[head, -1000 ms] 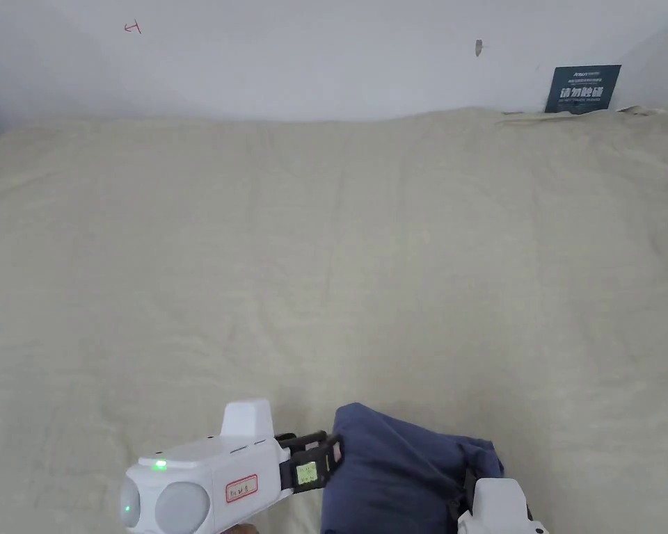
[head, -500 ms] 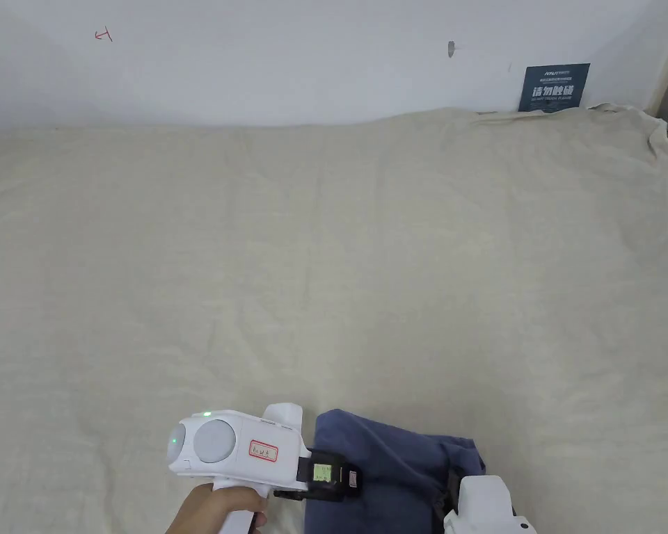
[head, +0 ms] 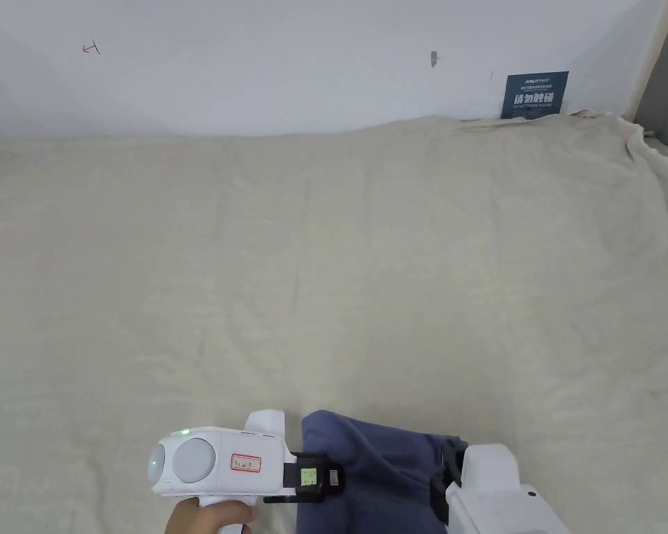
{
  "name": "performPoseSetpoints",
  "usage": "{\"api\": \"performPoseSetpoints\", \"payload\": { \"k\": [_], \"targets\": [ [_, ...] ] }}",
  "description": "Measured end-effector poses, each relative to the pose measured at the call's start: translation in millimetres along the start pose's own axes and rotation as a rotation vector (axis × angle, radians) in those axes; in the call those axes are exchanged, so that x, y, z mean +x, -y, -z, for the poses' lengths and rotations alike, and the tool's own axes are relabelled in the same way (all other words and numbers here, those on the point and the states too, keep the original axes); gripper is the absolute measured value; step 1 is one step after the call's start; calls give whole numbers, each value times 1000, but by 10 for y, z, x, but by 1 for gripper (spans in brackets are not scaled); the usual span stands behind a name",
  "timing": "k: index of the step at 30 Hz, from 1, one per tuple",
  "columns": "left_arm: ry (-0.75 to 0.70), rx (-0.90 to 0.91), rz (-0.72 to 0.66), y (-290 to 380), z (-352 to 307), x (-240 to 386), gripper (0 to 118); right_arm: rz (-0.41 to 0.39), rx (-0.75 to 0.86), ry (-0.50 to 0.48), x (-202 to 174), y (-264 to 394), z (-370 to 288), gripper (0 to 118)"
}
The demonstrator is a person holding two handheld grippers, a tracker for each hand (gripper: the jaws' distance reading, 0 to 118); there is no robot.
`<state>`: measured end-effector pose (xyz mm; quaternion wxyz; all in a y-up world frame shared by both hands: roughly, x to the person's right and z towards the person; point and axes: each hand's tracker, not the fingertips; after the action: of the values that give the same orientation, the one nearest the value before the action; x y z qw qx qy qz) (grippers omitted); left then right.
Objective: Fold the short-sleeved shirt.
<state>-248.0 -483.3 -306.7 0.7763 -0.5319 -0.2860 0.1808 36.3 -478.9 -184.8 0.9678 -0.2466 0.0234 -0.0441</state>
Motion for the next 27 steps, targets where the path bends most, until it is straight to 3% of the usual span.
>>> {"api": "performPoseSetpoints", "payload": {
  "k": [10,15,27],
  "targets": [
    [-43,55,90,-341,-718,-106,20,-34,213,-7,156,-881,-497,0],
    [-187,84,91,-535,-1299,-538,20,-44,277,5,107,-1171,-668,0],
    [-563,126,-70,-625,-2616,-1714,20,-54,313,15,-65,-1396,-619,0]
  ]
}}
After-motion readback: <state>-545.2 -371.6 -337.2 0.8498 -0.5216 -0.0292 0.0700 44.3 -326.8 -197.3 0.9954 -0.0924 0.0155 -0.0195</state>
